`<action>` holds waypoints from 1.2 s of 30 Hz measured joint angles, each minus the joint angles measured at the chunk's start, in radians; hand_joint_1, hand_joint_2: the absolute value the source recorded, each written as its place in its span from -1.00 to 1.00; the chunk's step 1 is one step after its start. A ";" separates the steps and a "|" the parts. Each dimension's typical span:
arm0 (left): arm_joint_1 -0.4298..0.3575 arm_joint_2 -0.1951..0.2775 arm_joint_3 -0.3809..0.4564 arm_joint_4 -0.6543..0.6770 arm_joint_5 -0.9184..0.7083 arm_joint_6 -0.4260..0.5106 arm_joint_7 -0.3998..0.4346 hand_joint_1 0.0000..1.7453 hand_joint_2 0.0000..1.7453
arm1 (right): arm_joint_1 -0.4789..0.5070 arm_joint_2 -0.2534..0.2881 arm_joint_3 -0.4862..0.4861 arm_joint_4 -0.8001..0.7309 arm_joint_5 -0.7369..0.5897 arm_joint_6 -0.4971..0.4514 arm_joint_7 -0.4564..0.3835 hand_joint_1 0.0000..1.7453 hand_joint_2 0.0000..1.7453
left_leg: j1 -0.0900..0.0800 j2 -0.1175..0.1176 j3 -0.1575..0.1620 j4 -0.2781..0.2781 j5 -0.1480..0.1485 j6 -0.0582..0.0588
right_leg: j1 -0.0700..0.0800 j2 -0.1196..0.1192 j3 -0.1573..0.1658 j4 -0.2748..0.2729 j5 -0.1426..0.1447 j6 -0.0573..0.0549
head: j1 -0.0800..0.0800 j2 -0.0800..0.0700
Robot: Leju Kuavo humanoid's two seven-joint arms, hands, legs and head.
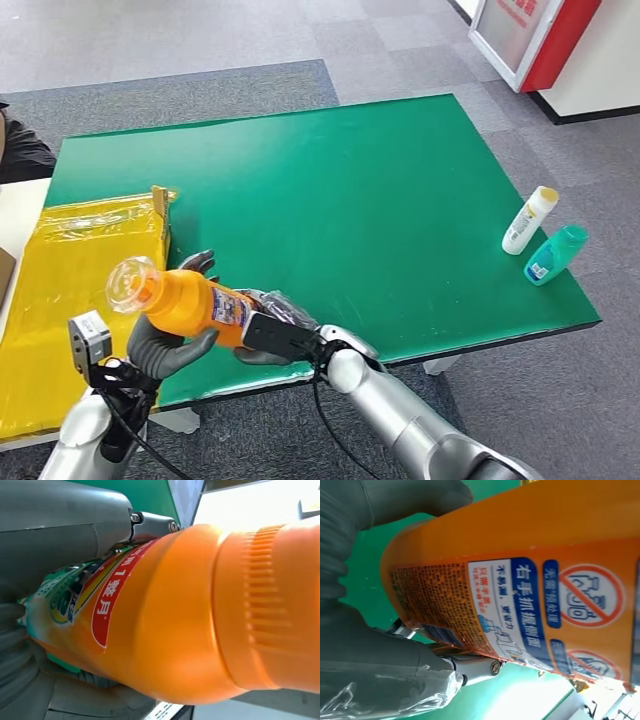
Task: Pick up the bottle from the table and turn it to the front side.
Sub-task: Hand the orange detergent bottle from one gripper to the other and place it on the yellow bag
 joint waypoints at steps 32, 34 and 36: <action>-0.146 0.234 0.032 -0.018 -1.093 0.154 0.501 1.00 1.00 | 0.288 -0.009 -0.251 -0.267 -0.015 0.018 -0.006 -1.00 1.00 | 0.000 0.000 0.000 0.000 0.000 -0.001 | 0.000 0.000 -0.002 0.000 -0.001 -0.001 | 0.000 0.000; -0.158 0.239 0.015 0.025 -1.172 0.159 0.507 1.00 1.00 | 0.302 -0.011 -0.261 -0.277 -0.015 0.025 -0.006 -1.00 1.00 | 0.000 0.000 0.000 0.000 0.000 -0.001 | 0.000 0.000 -0.002 0.000 -0.001 -0.001 | 0.000 0.000; -0.166 0.239 0.002 0.071 -1.240 0.171 0.509 1.00 1.00 | 0.312 -0.013 -0.267 -0.280 -0.016 0.029 -0.008 -1.00 1.00 | 0.000 0.000 0.000 0.000 0.000 -0.001 | 0.000 0.000 -0.002 0.000 0.000 -0.001 | 0.000 0.000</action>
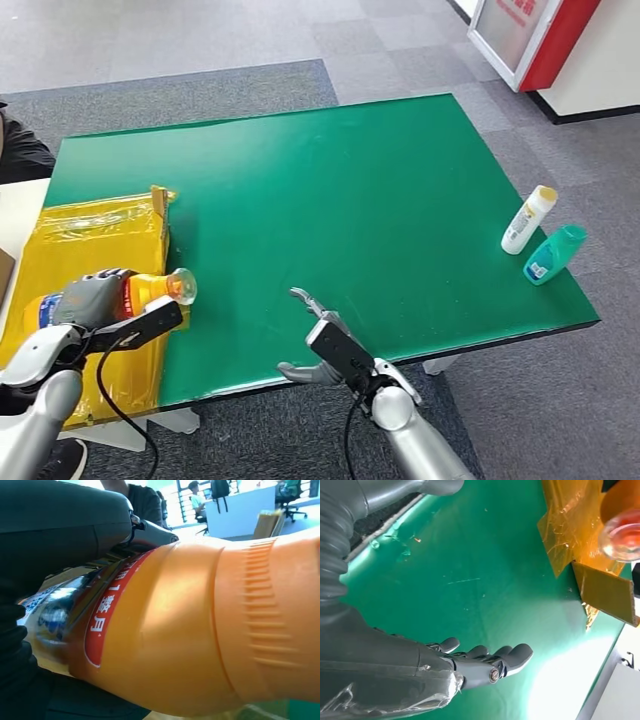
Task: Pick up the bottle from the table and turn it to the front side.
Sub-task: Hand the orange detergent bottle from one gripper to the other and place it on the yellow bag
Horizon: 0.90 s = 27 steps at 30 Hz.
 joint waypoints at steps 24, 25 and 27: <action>-0.076 -0.091 0.014 0.400 -0.276 0.310 -0.023 0.83 1.00 | -0.001 -0.002 0.015 0.080 -0.003 0.026 -0.016 -1.00 1.00 | 0.000 0.000 0.000 0.000 0.000 0.000 | 0.000 0.000 0.000 0.000 0.000 0.000 | 0.000 0.000; -0.078 -0.095 0.020 0.409 -0.278 0.318 -0.024 0.50 1.00 | -0.004 -0.001 0.019 0.083 -0.003 0.027 -0.016 -1.00 1.00 | 0.000 0.000 0.000 0.000 0.000 0.000 | 0.000 0.000 0.000 0.000 0.000 0.000 | 0.000 0.000; -0.081 -0.104 0.033 0.424 -0.277 0.331 -0.031 -0.47 1.00 | -0.008 -0.001 0.026 0.089 -0.003 0.028 -0.016 -1.00 1.00 | 0.000 0.000 0.000 0.000 0.000 0.000 | 0.000 0.000 0.000 0.000 0.000 0.000 | 0.000 0.000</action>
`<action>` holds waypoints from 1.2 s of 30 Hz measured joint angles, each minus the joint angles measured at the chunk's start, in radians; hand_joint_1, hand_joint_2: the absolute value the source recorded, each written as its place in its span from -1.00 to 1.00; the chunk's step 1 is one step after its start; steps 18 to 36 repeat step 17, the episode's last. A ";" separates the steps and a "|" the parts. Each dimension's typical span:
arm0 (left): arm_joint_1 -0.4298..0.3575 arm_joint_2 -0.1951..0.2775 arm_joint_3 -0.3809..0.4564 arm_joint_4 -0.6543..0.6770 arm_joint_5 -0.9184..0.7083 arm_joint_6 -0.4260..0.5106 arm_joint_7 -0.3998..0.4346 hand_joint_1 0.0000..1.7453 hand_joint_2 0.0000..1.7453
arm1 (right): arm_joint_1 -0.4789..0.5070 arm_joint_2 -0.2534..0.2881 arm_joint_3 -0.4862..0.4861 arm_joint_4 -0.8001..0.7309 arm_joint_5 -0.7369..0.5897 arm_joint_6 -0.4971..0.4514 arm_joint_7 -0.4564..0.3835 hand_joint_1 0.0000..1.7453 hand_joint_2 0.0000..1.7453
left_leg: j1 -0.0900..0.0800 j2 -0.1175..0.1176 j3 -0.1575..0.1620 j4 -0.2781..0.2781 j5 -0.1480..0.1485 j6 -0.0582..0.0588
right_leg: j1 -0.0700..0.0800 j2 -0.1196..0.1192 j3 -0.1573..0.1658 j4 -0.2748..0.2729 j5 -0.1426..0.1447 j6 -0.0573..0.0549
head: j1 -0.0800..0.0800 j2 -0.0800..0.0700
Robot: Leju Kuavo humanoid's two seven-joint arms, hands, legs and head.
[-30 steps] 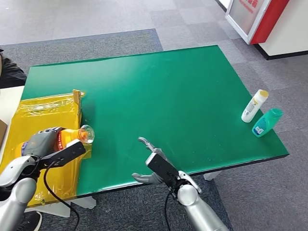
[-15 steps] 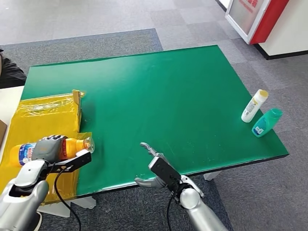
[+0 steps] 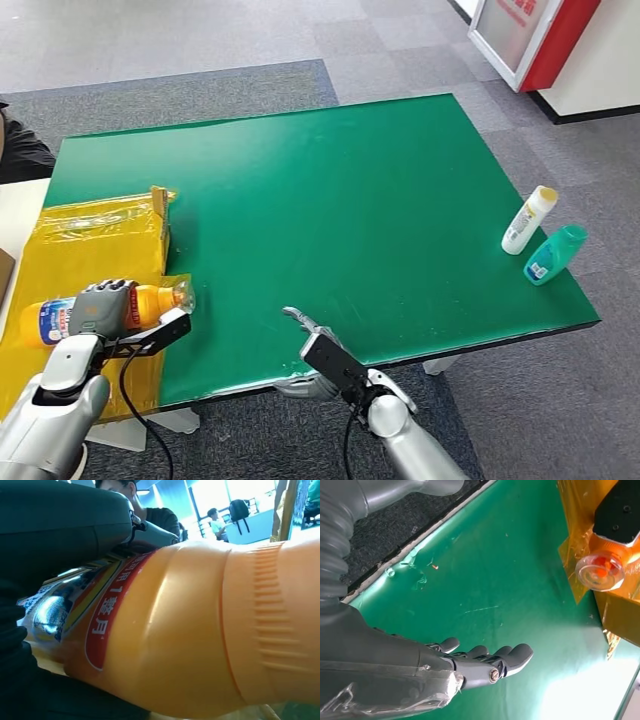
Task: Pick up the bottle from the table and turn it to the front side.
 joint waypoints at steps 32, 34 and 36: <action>-0.031 -0.068 0.151 0.064 0.201 -0.091 -0.144 -1.00 1.00 | -0.007 0.000 0.031 0.021 -0.012 0.010 0.003 -1.00 1.00 | 0.000 0.000 0.001 0.000 0.000 0.000 | 0.000 0.000 0.002 0.000 0.000 0.000 | 0.000 0.000; -0.031 -0.068 0.151 0.064 0.201 -0.091 -0.144 -1.00 1.00 | -0.007 0.000 0.031 0.021 -0.012 0.010 0.003 -1.00 1.00 | 0.000 0.000 0.001 0.000 0.000 0.000 | 0.000 0.000 0.002 0.000 0.000 0.000 | 0.000 0.000; -0.031 -0.068 0.151 0.064 0.201 -0.091 -0.144 -1.00 1.00 | -0.007 0.000 0.031 0.021 -0.012 0.010 0.003 -1.00 1.00 | 0.000 0.000 0.001 0.000 0.000 0.000 | 0.000 0.000 0.002 0.000 0.000 0.000 | 0.000 0.000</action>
